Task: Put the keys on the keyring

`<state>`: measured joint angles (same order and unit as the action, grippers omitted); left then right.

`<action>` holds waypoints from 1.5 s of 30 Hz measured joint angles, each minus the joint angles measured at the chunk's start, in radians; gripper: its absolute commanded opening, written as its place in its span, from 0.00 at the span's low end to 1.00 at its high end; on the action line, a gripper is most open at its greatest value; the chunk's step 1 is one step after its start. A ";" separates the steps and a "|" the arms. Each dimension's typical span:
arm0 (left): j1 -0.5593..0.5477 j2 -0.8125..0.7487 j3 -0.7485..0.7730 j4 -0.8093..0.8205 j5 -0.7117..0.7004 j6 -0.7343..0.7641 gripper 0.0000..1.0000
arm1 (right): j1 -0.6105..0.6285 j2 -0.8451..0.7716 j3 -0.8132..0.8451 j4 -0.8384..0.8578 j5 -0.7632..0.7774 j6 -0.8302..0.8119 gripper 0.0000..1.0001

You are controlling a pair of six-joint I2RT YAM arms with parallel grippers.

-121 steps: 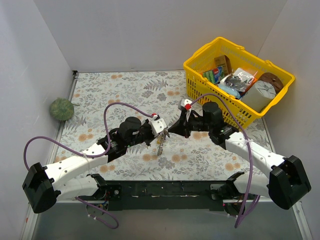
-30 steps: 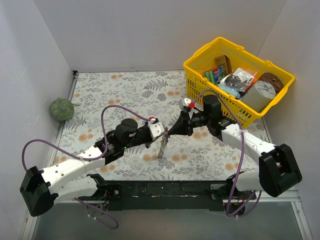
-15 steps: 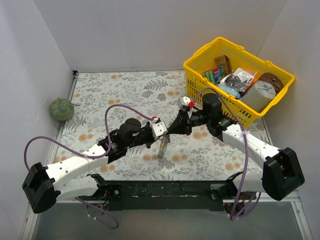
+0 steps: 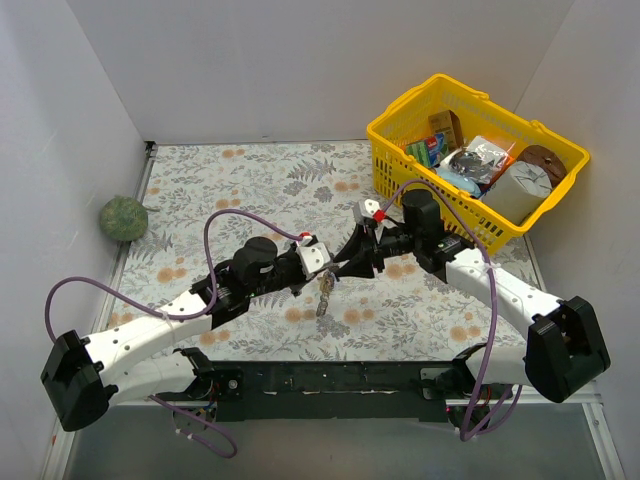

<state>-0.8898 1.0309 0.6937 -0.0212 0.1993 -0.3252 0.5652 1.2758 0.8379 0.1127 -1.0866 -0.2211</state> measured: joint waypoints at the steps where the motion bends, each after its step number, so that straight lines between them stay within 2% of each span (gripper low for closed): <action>1: 0.000 -0.005 0.000 0.001 0.003 0.000 0.00 | 0.000 0.000 0.000 -0.008 0.005 -0.008 0.49; 5: 0.000 -0.018 0.000 0.007 0.013 0.001 0.00 | 0.000 0.000 0.000 -0.035 0.027 -0.041 0.49; 8: 0.000 -0.018 0.000 0.007 0.019 0.001 0.00 | -0.001 0.005 0.000 -0.041 0.035 -0.048 0.44; 9: 0.000 -0.019 0.000 0.007 0.021 0.001 0.00 | -0.001 0.008 0.000 -0.042 0.038 -0.049 0.40; 10: 0.000 -0.019 0.000 0.007 0.022 0.001 0.00 | -0.001 0.011 0.000 -0.043 0.039 -0.049 0.32; 13: 0.000 -0.019 0.000 0.006 0.023 0.004 0.00 | -0.001 0.024 0.000 -0.043 0.045 -0.048 0.22; 15: 0.000 -0.020 0.000 0.006 0.023 0.004 0.00 | -0.001 0.032 0.000 -0.045 0.051 -0.048 0.20; 19: 0.000 -0.024 -0.001 0.006 0.022 0.005 0.00 | -0.001 0.046 0.005 -0.062 0.064 -0.053 0.07; 23: 0.000 -0.025 -0.008 0.007 0.021 0.006 0.00 | -0.002 0.052 0.011 -0.071 0.071 -0.058 0.01; 45: 0.000 -0.008 -0.010 0.030 -0.014 -0.005 0.00 | -0.013 0.043 0.048 -0.139 0.077 -0.048 0.01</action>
<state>-0.8898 1.0225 0.6838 0.0086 0.1856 -0.3298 0.5522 1.3190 0.8864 -0.0265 -1.0100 -0.2687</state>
